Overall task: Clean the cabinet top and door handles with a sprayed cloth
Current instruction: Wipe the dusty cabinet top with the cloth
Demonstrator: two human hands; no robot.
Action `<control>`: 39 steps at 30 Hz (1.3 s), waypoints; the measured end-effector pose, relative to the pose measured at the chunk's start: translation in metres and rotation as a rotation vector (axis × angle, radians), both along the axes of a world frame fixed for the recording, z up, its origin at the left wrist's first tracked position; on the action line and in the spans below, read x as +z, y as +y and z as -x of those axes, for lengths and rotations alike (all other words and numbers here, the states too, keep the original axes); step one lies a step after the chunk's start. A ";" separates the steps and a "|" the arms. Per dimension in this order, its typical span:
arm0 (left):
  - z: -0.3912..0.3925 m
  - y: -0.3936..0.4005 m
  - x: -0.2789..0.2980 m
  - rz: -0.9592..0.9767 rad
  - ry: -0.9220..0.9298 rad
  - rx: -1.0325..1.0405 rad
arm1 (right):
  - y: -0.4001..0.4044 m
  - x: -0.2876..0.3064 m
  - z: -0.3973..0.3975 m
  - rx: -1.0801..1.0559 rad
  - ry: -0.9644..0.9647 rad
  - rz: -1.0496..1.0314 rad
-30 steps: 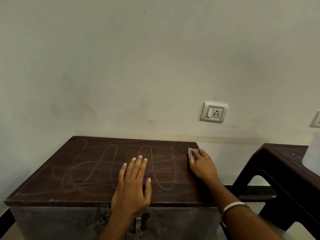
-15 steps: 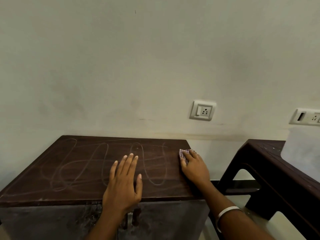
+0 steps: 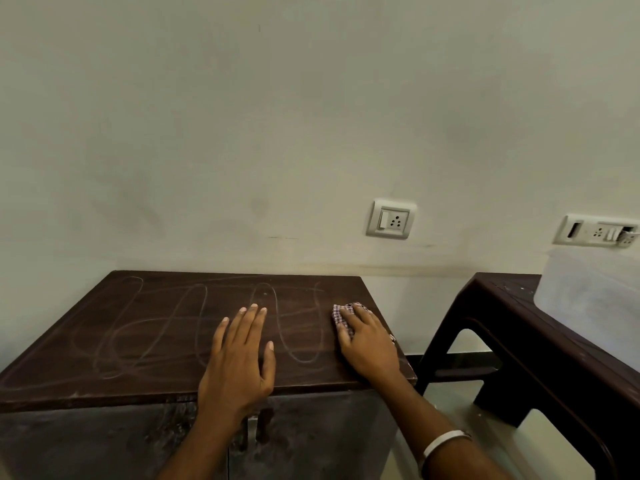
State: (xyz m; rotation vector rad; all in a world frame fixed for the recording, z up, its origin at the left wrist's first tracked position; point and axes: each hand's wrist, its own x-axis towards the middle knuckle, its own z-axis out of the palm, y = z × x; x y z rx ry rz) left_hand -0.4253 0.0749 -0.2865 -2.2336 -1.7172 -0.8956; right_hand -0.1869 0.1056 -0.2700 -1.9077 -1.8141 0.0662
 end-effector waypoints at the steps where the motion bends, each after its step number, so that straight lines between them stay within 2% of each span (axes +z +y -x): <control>1: 0.000 0.000 0.000 0.001 -0.004 0.000 | -0.002 0.000 -0.006 -0.014 0.007 -0.007; 10: -0.001 -0.001 0.001 -0.003 0.000 0.007 | -0.020 0.004 -0.018 -0.136 -0.019 -0.012; 19: 0.001 -0.001 0.001 -0.005 -0.021 -0.008 | -0.041 -0.001 0.004 -0.005 -0.011 -0.016; 27: 0.015 -0.003 0.000 0.003 0.008 -0.005 | -0.059 -0.001 -0.033 -0.222 0.103 0.000; 35: 0.037 -0.002 0.002 0.003 0.025 0.001 | -0.059 -0.001 0.000 -0.234 -0.099 0.011; 39: 0.038 -0.003 0.002 0.014 0.035 0.009 | -0.054 -0.003 0.037 -0.117 -0.086 0.056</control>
